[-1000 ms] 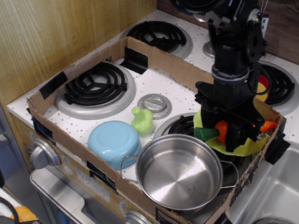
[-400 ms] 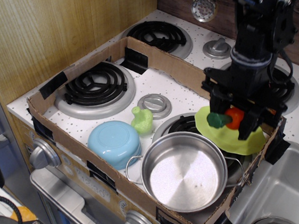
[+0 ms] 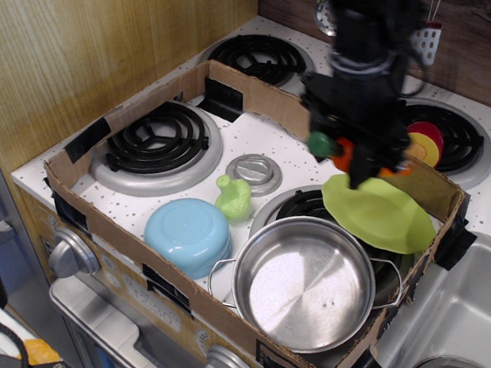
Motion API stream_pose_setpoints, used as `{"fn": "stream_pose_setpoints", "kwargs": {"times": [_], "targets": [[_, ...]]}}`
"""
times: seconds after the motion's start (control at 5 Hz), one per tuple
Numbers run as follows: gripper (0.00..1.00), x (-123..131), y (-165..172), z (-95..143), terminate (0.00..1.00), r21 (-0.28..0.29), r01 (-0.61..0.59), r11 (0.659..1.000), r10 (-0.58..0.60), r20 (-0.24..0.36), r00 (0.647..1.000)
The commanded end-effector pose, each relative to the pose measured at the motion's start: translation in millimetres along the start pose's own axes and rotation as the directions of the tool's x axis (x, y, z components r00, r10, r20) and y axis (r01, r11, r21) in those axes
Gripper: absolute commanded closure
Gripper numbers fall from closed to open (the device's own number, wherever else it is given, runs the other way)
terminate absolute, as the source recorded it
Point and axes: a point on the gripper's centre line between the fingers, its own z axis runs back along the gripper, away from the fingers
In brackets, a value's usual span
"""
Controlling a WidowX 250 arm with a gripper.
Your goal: Take carrot off plate
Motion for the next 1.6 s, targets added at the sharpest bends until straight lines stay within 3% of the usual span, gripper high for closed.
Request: {"fn": "stream_pose_setpoints", "kwargs": {"times": [0.0,0.4,0.6,0.8,1.0,1.2,1.4], "targets": [[1.0,0.9,79.7,16.2,0.0,0.031,0.43,0.902,-0.431,0.063,0.9],[1.0,-8.3,110.4,10.9,0.0,0.1,0.582,0.807,-0.589,0.072,0.805],[1.0,-5.5,115.8,-1.0,0.0,0.085,0.67,0.738,-0.675,0.106,0.73],[1.0,-3.0,119.9,-9.0,0.0,0.133,0.723,0.678,-0.735,0.115,0.668],[1.0,-1.9,125.3,-15.3,0.0,0.158,0.75,0.642,-0.767,0.121,0.63],[1.0,-1.5,128.4,-23.3,0.0,0.171,0.757,0.63,-0.776,0.159,0.61],[0.0,-0.7,128.5,-23.5,0.0,0.159,0.738,0.656,-0.754,0.167,0.635]]}}
